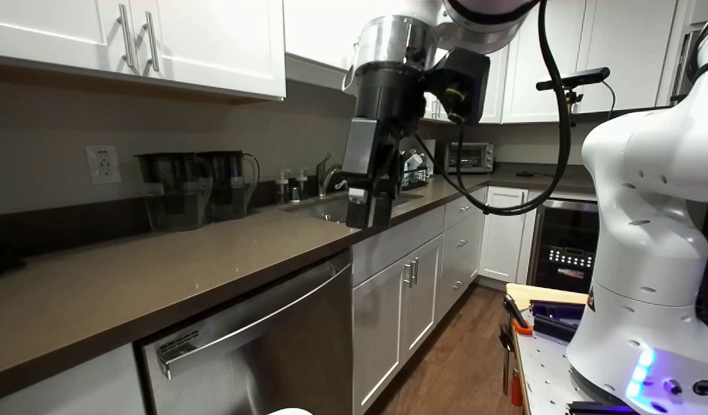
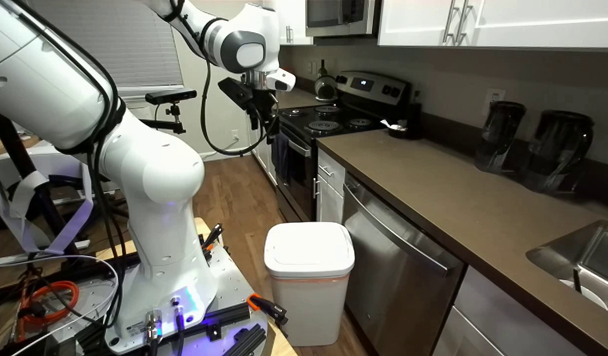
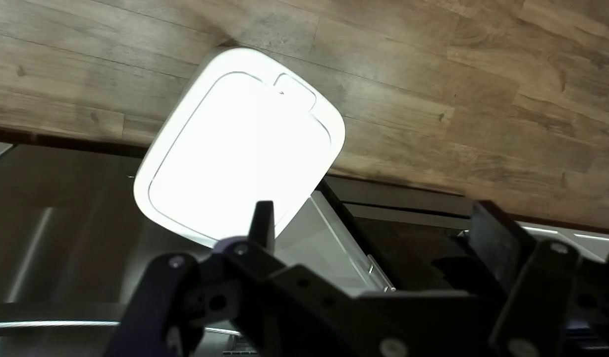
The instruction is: Open the trash can
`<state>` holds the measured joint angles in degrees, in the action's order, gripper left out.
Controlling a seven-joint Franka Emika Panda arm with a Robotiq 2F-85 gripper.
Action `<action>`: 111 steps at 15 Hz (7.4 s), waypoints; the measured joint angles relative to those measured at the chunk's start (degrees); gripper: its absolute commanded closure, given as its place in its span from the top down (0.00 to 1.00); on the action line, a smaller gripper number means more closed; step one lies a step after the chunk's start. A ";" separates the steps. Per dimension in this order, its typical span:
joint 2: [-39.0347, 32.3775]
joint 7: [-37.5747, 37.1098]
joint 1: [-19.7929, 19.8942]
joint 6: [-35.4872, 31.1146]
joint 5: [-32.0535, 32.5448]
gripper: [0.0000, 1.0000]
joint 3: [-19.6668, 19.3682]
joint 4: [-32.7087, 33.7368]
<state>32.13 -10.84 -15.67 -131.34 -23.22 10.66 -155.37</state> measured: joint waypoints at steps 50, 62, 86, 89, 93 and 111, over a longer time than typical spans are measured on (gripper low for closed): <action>-94.43 -27.93 -14.22 -20.06 4.91 0.11 1.83 53.59; -96.37 -36.49 -17.68 -21.03 4.96 0.09 -2.03 55.34; -101.86 -38.48 -16.61 -18.18 5.10 0.10 -1.87 60.15; -101.91 -38.48 -16.60 -18.56 5.10 0.10 -1.87 59.91; -101.87 -38.54 -16.53 -18.56 5.09 0.07 -1.89 59.91; -100.73 -47.22 -15.80 -17.55 5.09 0.00 -4.11 59.97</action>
<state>-68.60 -58.06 -31.47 -148.89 -18.13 6.56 -95.40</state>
